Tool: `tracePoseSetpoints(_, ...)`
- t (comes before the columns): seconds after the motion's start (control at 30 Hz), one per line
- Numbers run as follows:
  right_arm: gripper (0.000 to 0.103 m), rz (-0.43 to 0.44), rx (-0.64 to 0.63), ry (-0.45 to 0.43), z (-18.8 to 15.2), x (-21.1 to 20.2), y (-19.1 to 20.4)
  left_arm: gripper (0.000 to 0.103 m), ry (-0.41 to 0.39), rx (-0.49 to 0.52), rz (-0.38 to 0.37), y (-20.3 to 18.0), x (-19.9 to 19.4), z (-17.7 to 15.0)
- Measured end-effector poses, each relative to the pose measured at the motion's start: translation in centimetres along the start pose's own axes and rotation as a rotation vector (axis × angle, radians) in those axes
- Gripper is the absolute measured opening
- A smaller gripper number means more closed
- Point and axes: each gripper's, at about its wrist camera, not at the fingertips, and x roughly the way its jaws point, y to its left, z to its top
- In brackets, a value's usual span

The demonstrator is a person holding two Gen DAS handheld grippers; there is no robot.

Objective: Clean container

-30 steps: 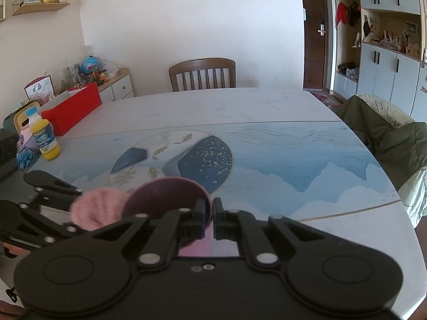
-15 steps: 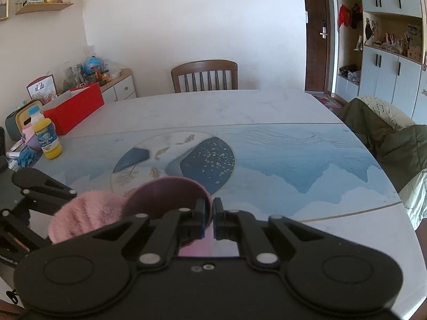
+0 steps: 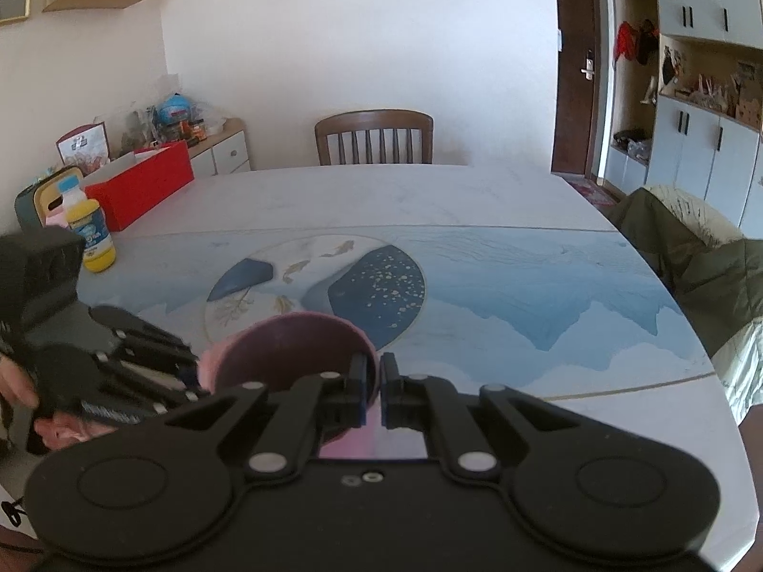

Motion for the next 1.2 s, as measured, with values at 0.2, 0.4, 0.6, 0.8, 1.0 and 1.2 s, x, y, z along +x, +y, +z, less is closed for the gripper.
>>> tracePoseSetpoints(0.2, 0.005, 0.041, -0.019, -0.009, -0.3, -0.3, -0.2, 0.022, -0.103, 0.117, -0.143, -1.5, -3.2, 0.5)
tracePoseSetpoints(0.4, 0.005, 0.048, -0.037, -0.014, -0.4, -0.5, -0.1, 0.022, -0.086, 0.125, -0.179, -1.0, -2.0, 1.1)
tracePoseSetpoints(0.6, 0.005, 0.051, -0.051, -0.013, -0.3, -0.4, 0.2, 0.022, -0.008, 0.096, -0.146, 0.1, 0.1, 0.2)
tracePoseSetpoints(0.8, 0.005, 0.056, -0.031, -0.016, -0.3, -0.3, -0.1, 0.021, 0.025, 0.101, -0.113, 0.6, 0.3, -0.2)
tracePoseSetpoints(1.0, 0.005, 0.048, -0.01, -0.015, -0.3, -0.2, -0.5, 0.022, -0.043, 0.217, -0.28, -1.0, -3.2, -0.5)
tracePoseSetpoints(1.2, 0.005, 0.072, -0.007, -0.022, -0.3, -0.1, -0.4, 0.022, -0.036, 0.259, -0.296, -3.1, -2.3, -1.0)
